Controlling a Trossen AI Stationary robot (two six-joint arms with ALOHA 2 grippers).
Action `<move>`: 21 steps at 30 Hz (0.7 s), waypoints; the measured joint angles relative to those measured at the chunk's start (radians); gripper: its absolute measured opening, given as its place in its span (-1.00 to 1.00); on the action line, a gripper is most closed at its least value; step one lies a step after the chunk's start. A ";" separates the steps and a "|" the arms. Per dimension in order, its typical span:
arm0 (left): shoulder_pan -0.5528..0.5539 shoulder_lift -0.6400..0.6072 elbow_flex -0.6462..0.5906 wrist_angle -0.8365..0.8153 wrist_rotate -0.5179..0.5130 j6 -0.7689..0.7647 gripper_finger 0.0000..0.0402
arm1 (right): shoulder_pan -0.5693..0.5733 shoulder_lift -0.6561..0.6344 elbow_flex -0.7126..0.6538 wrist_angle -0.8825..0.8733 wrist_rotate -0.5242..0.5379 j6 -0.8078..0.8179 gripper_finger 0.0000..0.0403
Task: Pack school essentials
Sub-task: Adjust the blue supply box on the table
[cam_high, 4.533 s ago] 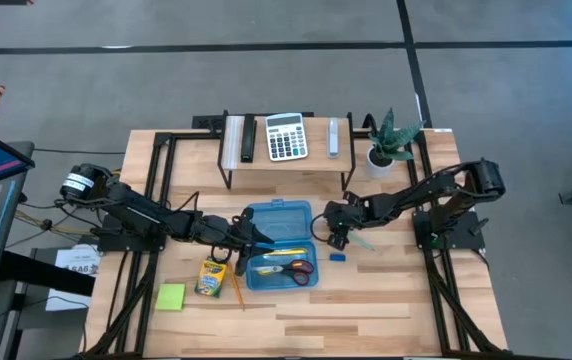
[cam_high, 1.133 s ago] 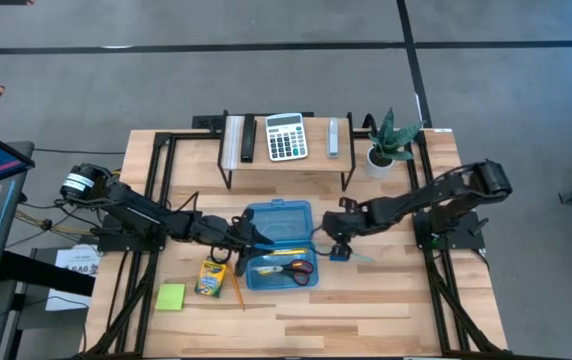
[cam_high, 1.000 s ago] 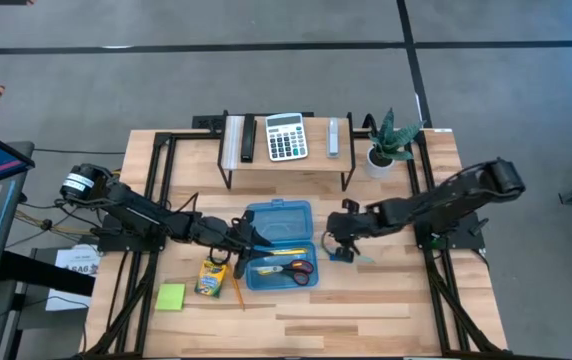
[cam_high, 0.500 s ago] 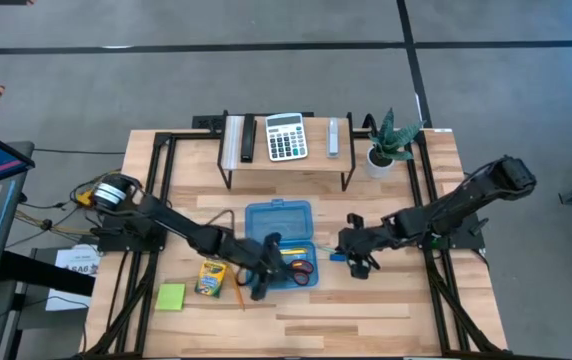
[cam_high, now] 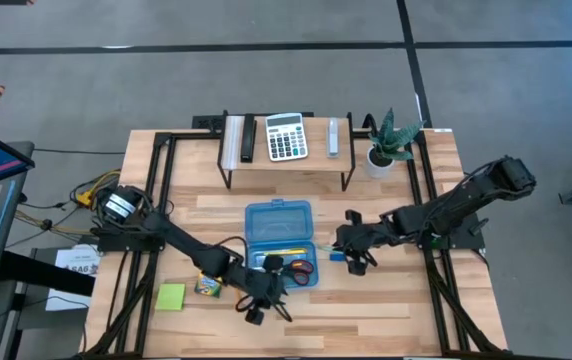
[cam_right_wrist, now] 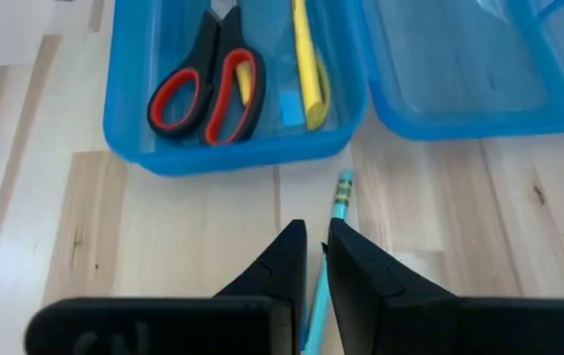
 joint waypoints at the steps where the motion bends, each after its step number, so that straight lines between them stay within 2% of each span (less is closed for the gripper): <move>1: -0.005 0.003 0.000 0.006 0.000 0.000 -0.49 | -0.003 0.000 0.000 0.002 0.000 -0.001 -0.67; 8: -0.027 0.025 0.003 -0.018 0.003 -0.002 -0.49 | -0.005 0.000 0.000 0.013 0.001 -0.003 -0.67; 16: 0.021 0.043 0.003 -0.105 -0.089 -0.056 -0.49 | -0.013 0.000 0.000 0.022 0.002 -0.021 -0.67; 21: 0.054 0.041 0.003 -0.126 -0.123 -0.026 -0.49 | -0.031 0.000 0.000 0.022 0.002 -0.025 -0.67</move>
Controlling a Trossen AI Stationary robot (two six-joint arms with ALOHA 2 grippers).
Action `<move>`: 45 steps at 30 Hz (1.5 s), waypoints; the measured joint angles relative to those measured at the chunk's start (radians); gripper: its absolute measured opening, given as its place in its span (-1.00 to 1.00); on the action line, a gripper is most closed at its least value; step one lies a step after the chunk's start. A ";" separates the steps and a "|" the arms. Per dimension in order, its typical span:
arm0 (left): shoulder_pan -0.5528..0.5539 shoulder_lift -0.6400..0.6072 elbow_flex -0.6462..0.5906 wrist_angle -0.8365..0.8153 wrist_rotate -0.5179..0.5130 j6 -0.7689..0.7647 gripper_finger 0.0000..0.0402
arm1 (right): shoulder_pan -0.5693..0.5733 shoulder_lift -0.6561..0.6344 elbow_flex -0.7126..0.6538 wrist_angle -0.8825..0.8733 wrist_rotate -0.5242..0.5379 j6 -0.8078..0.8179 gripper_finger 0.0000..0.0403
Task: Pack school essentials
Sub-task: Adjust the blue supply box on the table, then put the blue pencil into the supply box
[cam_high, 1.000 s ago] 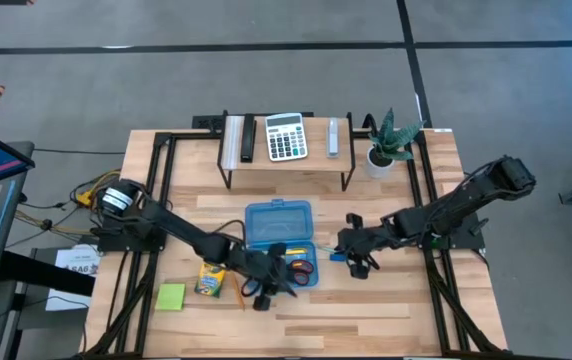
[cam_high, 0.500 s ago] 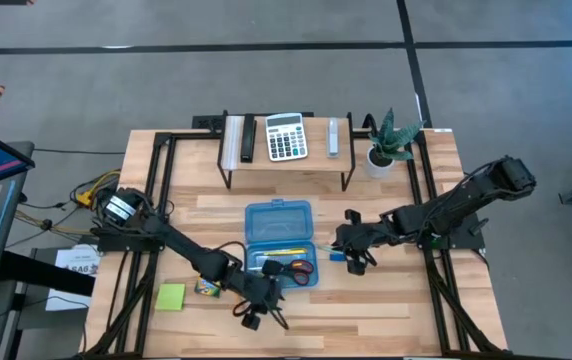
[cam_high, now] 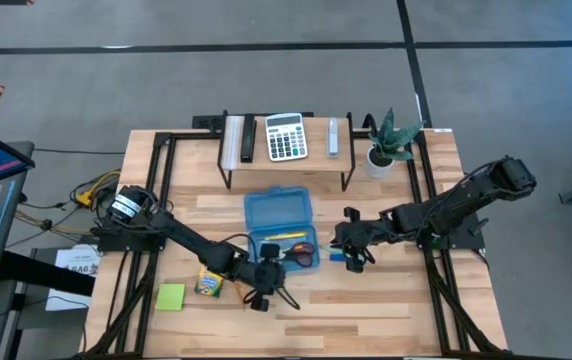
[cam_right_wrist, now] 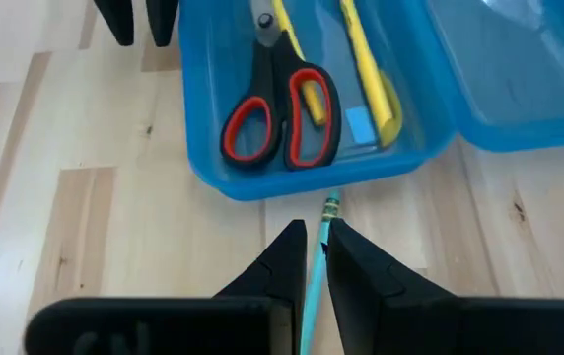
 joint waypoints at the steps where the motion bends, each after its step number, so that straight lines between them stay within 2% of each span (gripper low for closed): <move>1: 0.006 -0.001 0.000 -0.011 0.000 0.000 -0.49 | -0.003 0.000 0.000 -0.001 0.000 0.000 -0.67; 8: 0.042 -0.002 0.000 -0.073 -0.039 -0.012 -0.49 | -0.027 0.000 0.000 -0.065 0.000 -0.002 -0.67; 17: 0.046 -0.004 -0.003 -0.083 -0.033 -0.016 -0.49 | -0.001 0.000 0.000 -0.178 -0.001 0.070 -0.67; 29: 0.025 -0.100 -0.004 -0.087 -0.045 -0.005 -0.49 | 0.006 0.011 0.000 -0.220 0.009 0.087 -0.67; 35: 0.006 -0.121 -0.003 -0.039 -0.050 -0.006 -0.49 | -0.011 0.117 0.001 -0.130 0.017 0.087 -0.67; 40: -0.017 -0.083 -0.004 0.030 -0.042 -0.017 -0.49 | -0.009 0.233 0.006 -0.080 -0.001 0.088 -0.67; 45: -0.034 -0.056 -0.001 0.114 -0.050 -0.028 -0.49 | 0.020 0.261 0.021 -0.077 0.000 0.126 -0.67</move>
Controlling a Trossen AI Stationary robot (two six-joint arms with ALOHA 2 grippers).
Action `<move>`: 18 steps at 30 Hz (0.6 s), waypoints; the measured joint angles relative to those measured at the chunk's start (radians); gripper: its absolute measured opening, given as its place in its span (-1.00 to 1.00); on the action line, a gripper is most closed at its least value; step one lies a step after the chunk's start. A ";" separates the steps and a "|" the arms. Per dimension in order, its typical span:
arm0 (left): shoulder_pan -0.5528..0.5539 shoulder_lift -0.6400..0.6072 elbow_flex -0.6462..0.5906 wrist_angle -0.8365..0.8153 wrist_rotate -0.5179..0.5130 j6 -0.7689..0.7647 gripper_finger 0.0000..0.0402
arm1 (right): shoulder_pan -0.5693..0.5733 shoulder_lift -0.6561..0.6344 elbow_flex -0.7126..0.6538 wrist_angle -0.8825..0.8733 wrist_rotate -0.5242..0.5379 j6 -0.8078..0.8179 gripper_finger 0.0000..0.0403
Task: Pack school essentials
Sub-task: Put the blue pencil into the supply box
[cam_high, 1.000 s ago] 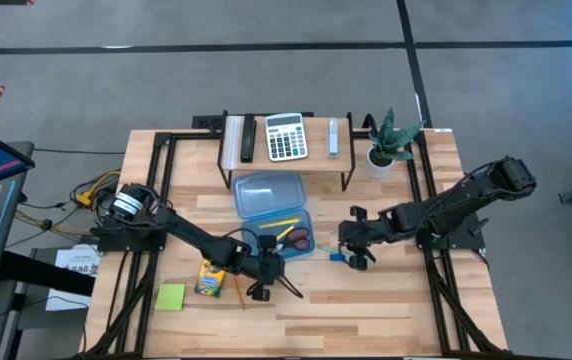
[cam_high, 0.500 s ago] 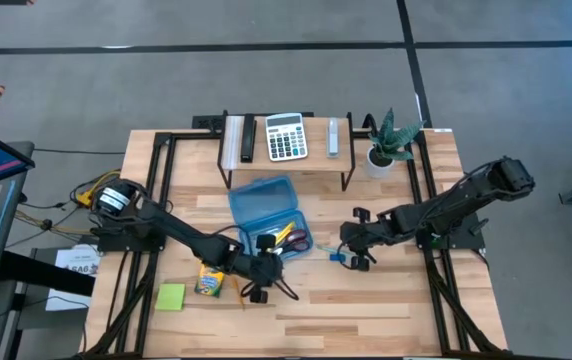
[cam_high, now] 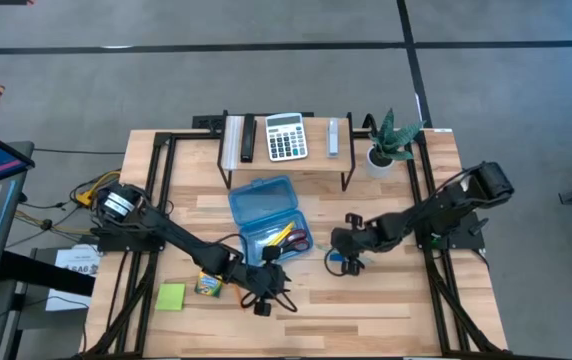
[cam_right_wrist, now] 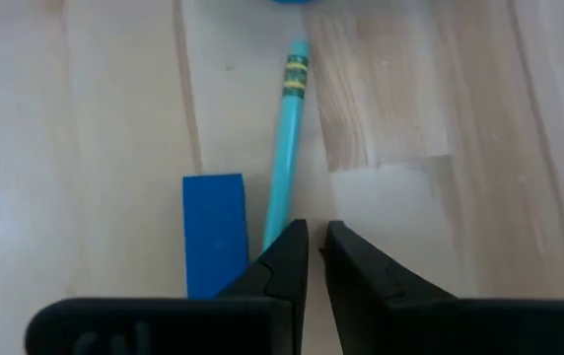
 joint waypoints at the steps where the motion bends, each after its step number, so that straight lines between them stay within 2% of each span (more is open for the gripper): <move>1: -0.001 0.004 -0.001 0.003 -0.001 0.005 -0.49 | 0.008 -0.004 0.003 0.004 0.001 0.002 -0.67; 8: 0.001 0.083 -0.001 0.188 0.001 0.037 -0.43 | 0.069 0.003 0.062 0.080 -0.065 0.011 -0.67; 13: 0.009 0.123 0.022 0.205 -0.002 0.038 -0.23 | 0.098 0.062 0.116 0.090 -0.075 -0.002 -0.67; 18: 0.016 0.215 0.126 0.202 -0.010 0.093 -0.04 | 0.108 0.068 0.176 0.001 -0.057 -0.031 -0.67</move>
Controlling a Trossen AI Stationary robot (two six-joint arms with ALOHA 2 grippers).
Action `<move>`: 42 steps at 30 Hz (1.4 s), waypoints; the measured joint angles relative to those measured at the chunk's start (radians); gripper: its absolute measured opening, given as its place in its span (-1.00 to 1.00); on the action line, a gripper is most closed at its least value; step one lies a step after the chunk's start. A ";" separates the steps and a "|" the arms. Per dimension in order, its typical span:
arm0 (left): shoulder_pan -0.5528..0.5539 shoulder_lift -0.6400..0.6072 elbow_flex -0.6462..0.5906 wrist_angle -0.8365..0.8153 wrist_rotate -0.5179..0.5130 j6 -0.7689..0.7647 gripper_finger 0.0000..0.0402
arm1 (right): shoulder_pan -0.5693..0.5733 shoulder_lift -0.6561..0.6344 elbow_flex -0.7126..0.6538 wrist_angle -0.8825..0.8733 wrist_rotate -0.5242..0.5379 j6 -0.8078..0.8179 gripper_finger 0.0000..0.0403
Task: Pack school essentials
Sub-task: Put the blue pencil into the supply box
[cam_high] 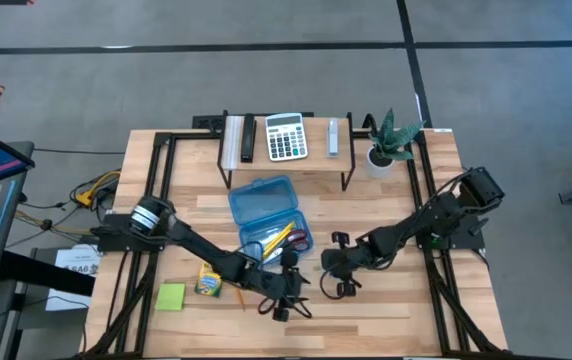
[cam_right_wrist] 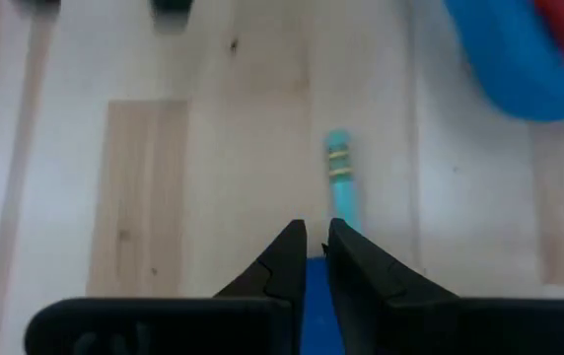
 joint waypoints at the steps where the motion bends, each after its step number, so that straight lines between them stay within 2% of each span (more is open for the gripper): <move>1: 0.004 0.019 0.021 -0.010 -0.013 0.007 -0.01 | 0.000 -0.020 0.005 -0.034 0.012 0.000 -0.67; 7: 0.055 0.108 0.144 -0.090 -0.044 -0.001 0.06 | 0.015 -0.182 -0.016 -0.187 0.110 0.040 -0.67; 12: 0.105 0.109 0.160 -0.148 -0.013 -0.044 0.05 | 0.041 -0.310 -0.122 -0.248 0.113 0.144 -0.67; 16: 0.129 0.108 0.160 -0.195 0.039 -0.074 0.01 | 0.096 -0.358 -0.211 -0.247 0.106 0.246 -0.67; 25: 0.133 0.109 0.159 -0.223 0.026 -0.091 -0.01 | 0.179 -0.334 -0.304 -0.221 0.107 0.402 -0.67; 36: 0.132 0.109 0.159 -0.250 0.007 -0.102 -0.01 | 0.160 -0.240 -0.304 -0.109 0.112 0.374 -0.67; 42: 0.130 0.106 0.162 -0.295 -0.039 -0.139 -0.01 | 0.154 -0.230 -0.306 -0.083 0.112 0.333 -0.67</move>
